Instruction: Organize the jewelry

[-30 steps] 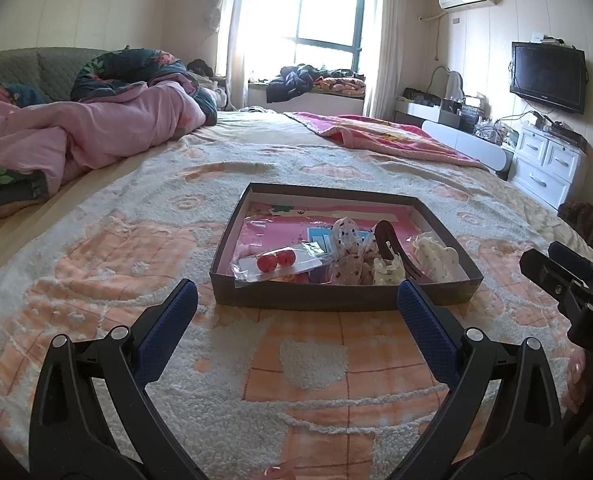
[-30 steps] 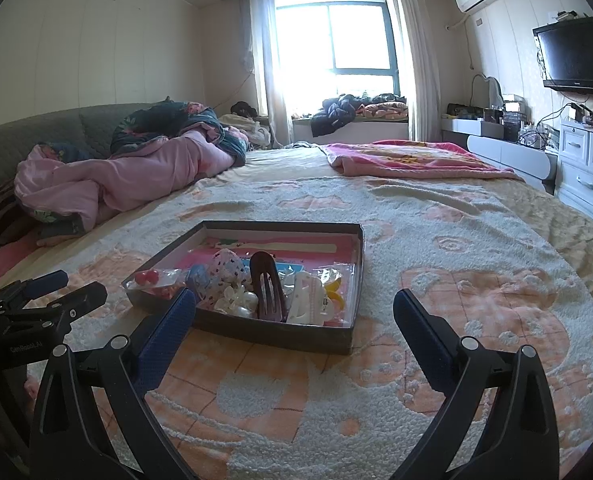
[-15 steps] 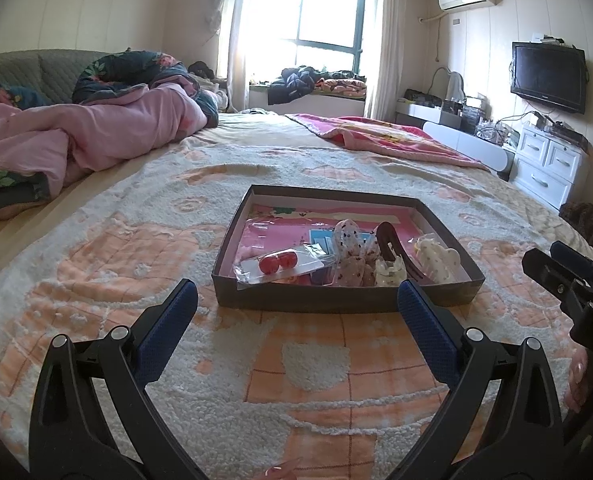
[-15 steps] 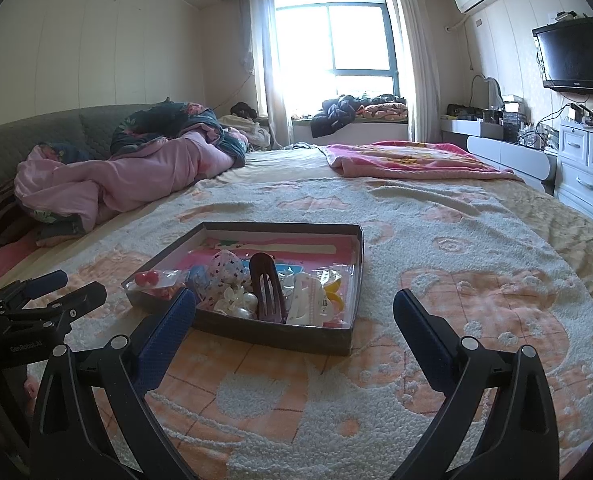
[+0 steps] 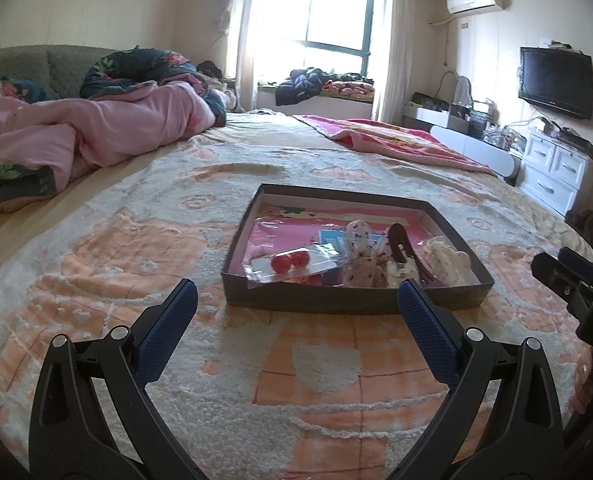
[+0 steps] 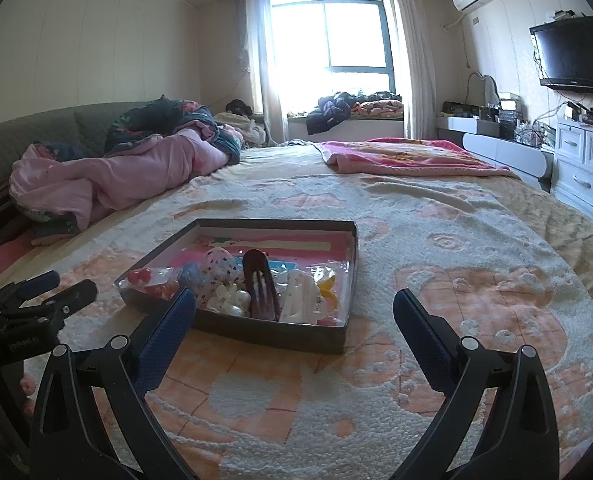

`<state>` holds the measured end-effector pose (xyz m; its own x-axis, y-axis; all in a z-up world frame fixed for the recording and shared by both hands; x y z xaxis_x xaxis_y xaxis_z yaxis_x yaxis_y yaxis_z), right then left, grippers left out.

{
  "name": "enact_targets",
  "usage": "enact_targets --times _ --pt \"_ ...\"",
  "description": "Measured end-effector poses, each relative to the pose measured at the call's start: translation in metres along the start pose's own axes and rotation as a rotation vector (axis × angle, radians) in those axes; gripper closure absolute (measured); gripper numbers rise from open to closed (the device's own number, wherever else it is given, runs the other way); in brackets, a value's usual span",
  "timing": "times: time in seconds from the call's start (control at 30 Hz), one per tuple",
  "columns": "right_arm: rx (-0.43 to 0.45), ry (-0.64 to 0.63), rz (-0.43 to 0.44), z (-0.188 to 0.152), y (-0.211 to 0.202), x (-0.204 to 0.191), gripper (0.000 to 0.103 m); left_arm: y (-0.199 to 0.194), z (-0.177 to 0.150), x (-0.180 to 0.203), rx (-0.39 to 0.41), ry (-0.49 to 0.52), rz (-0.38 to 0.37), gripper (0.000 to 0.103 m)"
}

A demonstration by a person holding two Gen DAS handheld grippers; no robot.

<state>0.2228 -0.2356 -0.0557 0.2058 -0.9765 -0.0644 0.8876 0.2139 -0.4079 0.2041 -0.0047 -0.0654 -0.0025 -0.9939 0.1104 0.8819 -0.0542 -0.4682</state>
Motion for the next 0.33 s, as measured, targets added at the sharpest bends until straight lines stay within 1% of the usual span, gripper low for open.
enact_targets --times 0.07,0.13,0.17,0.23,0.27,0.3,0.33 --pt "-0.015 0.030 -0.020 0.000 0.007 0.012 0.007 0.004 0.000 -0.010 0.000 -0.017 0.011 0.011" --pt "-0.058 0.068 -0.103 0.003 0.022 0.042 0.007 0.018 0.004 -0.036 -0.030 -0.055 0.063 0.011" --pt "-0.110 0.087 -0.196 0.006 0.038 0.071 0.007 0.024 0.005 -0.048 -0.044 -0.073 0.083 0.011" --pt "-0.189 0.142 -0.356 0.006 0.061 0.122 0.007 0.042 0.014 -0.092 -0.058 -0.129 0.171 0.011" --pt "-0.243 0.177 -0.423 0.003 0.074 0.149 0.007 0.055 0.020 -0.124 -0.084 -0.160 0.245 0.011" --pt "-0.324 0.215 -0.533 -0.004 0.091 0.189 0.007 0.066 0.023 -0.146 -0.107 -0.179 0.286 0.011" --pt "-0.350 0.232 -0.599 -0.008 0.097 0.210 0.007 0.079 0.025 -0.170 -0.139 -0.191 0.332 0.011"
Point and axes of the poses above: each gripper's, at about its wrist camera, not at the fingertips, and y roughly the way its jaws point, x to its right, z to its top, the point moved 7 cm from there along y, roughly the way its jaws point, and after that the axes turned 1 degree about -y, right-handed, at the moved point
